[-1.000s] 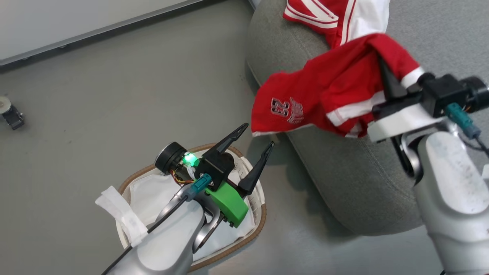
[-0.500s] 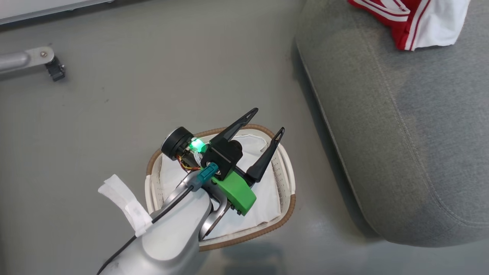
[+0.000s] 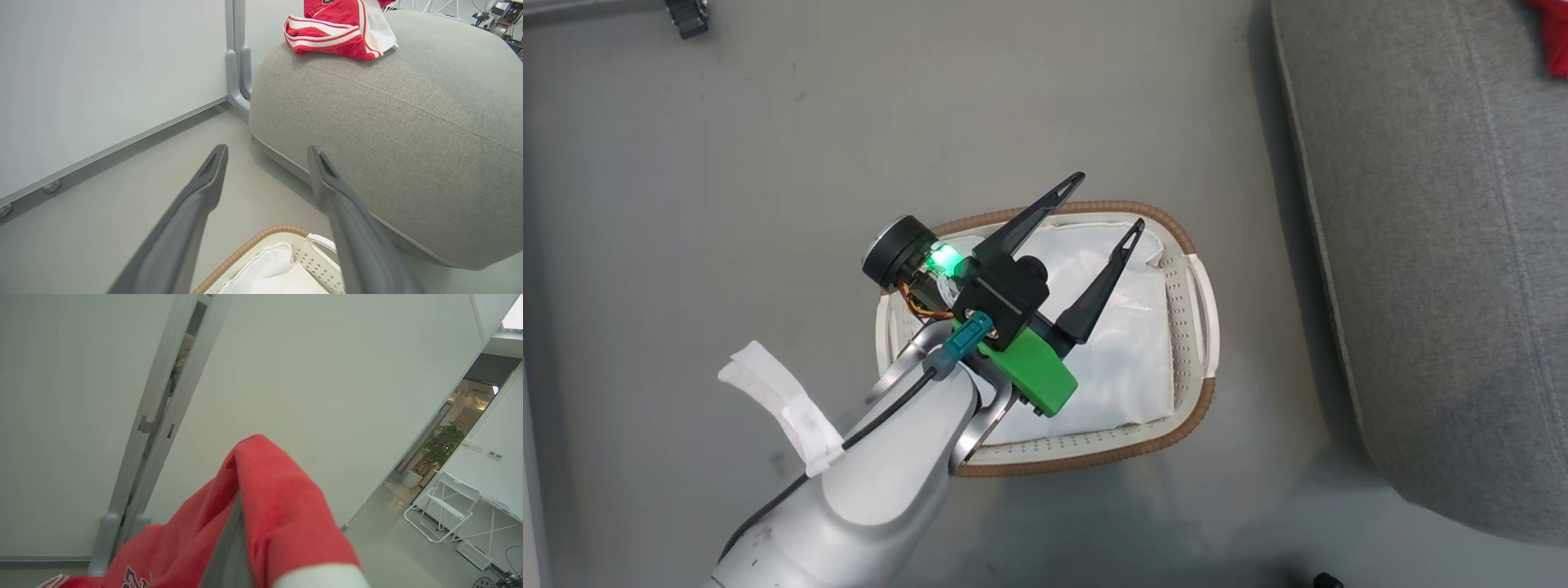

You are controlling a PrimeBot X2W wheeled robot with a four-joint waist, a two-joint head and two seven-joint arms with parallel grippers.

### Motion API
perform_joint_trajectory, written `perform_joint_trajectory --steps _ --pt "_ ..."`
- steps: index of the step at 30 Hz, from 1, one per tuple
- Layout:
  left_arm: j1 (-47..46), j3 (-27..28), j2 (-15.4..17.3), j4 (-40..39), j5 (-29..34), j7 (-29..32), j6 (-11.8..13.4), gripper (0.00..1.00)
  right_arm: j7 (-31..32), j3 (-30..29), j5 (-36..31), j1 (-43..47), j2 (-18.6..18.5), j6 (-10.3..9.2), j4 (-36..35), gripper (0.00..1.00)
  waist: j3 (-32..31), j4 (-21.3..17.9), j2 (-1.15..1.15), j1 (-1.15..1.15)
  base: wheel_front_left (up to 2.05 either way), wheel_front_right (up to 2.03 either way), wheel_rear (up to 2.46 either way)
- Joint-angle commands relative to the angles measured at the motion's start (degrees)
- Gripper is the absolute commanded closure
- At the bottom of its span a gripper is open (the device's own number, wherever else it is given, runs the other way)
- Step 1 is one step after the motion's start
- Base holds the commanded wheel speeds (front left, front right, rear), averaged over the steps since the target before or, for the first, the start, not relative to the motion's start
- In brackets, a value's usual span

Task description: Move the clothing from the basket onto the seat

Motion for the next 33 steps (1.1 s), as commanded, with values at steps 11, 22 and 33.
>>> perform_joint_trajectory --steps 11,22,33 --pt "-1.60 0.33 1.58 1.01 1.24 -0.02 -0.25 0.00 -0.24 -14.22 -4.27 16.99 11.48 -0.08 -1.78 1.00 5.25 -1.27 0.00 -0.01 0.00 0.00 0.00" --pt "-0.12 1.36 2.46 2.23 0.38 -0.01 -0.24 0.00 -0.20 -15.00 -5.54 23.92 20.04 -0.08 -8.33 0.00 3.78 -4.87 0.00 -0.01 0.00 0.00 0.00" --pt "1.80 2.82 2.99 2.43 -0.49 -0.02 -0.24 0.00 -0.21 -12.51 -2.69 32.55 24.91 -0.08 -11.15 0.00 0.25 -6.77 0.00 -0.01 0.00 0.00 0.00"
